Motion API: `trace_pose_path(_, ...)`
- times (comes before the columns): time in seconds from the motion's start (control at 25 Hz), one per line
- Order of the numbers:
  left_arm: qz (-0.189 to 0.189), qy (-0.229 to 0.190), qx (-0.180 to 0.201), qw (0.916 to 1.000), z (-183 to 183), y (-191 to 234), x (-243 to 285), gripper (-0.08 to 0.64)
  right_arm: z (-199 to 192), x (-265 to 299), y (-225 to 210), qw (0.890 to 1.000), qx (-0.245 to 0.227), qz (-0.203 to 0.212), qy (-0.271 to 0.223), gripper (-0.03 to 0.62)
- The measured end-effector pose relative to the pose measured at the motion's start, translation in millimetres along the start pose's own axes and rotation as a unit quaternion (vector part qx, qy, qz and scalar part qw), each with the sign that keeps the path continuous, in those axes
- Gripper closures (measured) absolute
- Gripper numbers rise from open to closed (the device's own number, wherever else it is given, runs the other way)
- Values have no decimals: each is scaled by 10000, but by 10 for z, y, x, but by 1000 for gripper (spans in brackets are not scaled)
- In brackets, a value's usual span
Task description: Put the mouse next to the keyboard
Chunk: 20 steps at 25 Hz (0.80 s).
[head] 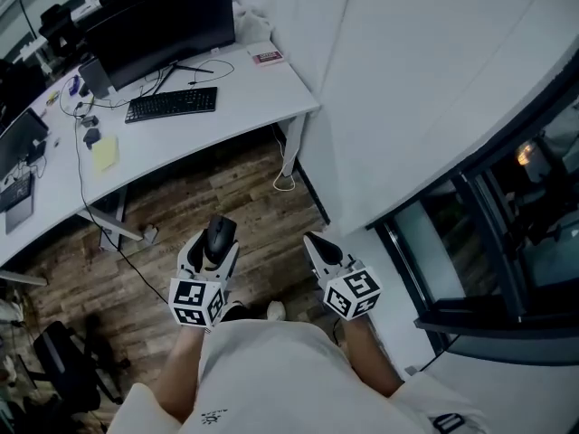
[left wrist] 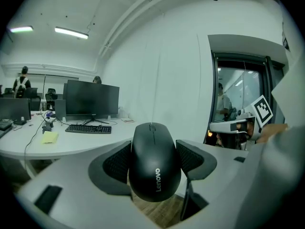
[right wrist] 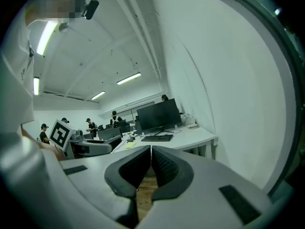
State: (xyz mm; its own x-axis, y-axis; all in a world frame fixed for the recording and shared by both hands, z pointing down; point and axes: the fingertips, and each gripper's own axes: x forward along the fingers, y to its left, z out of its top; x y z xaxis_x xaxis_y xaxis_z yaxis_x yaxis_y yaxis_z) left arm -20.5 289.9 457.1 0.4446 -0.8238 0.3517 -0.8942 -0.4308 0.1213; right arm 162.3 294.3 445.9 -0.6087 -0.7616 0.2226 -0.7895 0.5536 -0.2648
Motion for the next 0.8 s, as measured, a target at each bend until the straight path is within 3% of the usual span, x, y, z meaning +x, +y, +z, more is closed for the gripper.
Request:
trace_pose_path(0.56,219,-9,-53,9997,-28,-123,72,258,-42,16,20,9983,104,566,77,574)
trace_pose_path(0.8,214,-2,-46,9998,6,-91,160,258,5,90,-5,9984,38,566,13,574)
